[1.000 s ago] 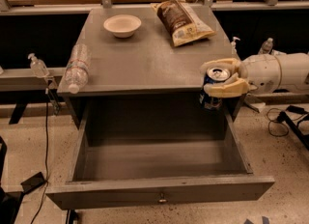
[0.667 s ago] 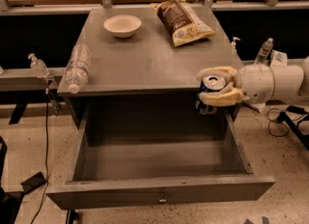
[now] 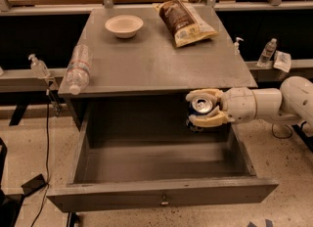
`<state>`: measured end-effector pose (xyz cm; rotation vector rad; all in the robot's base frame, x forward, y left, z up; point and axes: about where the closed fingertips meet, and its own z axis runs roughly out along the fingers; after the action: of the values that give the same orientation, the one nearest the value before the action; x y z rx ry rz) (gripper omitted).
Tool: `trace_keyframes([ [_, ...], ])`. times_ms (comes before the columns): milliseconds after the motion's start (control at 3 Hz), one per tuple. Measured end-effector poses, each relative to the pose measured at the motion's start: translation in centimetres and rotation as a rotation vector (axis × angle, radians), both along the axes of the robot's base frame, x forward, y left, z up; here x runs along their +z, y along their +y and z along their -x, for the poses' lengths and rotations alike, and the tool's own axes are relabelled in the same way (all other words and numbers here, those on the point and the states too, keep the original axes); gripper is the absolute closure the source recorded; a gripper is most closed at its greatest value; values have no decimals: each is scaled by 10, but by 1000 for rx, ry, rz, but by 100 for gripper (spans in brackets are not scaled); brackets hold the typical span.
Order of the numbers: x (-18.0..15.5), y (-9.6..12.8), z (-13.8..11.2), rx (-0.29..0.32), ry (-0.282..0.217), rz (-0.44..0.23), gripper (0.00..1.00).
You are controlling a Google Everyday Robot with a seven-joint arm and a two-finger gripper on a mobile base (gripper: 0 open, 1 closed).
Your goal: Place pepsi can into top drawer
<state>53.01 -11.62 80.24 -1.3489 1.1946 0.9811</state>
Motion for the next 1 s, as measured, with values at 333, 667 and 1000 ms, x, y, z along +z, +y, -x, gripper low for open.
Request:
trace_keyframes([
  [333, 0, 0, 0, 0, 0, 0, 100],
  [667, -21, 10, 8, 36, 66, 8, 100],
  [1000, -40, 17, 17, 54, 105, 30, 100],
])
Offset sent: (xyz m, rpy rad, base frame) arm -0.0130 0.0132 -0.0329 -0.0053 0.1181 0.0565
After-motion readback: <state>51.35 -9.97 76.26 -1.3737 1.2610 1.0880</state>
